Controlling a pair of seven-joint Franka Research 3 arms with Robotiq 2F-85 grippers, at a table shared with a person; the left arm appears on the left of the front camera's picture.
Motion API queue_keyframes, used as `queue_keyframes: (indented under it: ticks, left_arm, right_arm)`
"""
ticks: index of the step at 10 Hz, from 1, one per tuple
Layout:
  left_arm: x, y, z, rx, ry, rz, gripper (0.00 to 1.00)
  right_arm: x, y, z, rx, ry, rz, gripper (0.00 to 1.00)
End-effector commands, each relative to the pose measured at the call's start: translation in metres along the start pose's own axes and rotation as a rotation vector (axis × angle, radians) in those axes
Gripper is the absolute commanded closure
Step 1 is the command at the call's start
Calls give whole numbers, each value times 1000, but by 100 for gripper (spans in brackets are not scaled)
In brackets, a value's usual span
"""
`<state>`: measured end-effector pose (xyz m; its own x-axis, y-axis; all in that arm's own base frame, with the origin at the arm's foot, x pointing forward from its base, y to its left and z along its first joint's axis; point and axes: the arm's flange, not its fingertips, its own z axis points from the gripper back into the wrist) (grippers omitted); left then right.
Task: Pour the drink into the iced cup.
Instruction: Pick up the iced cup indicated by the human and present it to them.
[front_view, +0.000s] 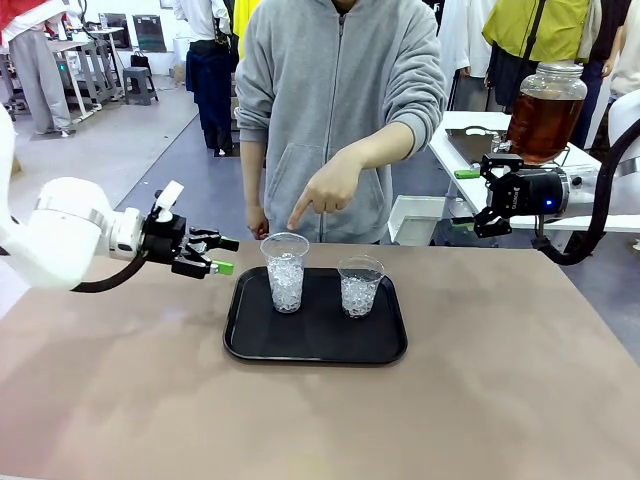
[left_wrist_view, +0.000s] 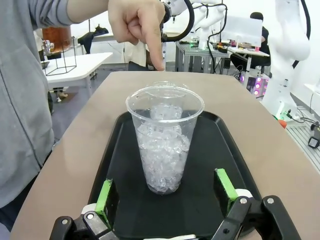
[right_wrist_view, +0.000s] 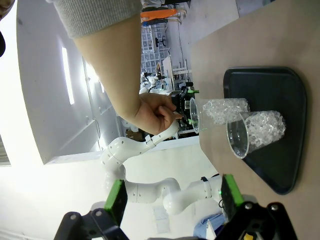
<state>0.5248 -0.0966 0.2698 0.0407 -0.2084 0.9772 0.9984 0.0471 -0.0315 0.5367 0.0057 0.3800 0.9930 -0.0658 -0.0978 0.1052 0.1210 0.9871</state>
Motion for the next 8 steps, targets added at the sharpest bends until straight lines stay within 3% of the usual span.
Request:
queue_keyframes:
  ticks: [1, 8]
  left_arm:
    - [-6, 4, -11, 22, -17, -40, 0]
    - [-30, 10, -47, 14, -33, -60, 0]
  right_arm:
    - [0, 1, 0, 1, -1, 4, 0]
    - [0, 1, 0, 1, -1, 4, 0]
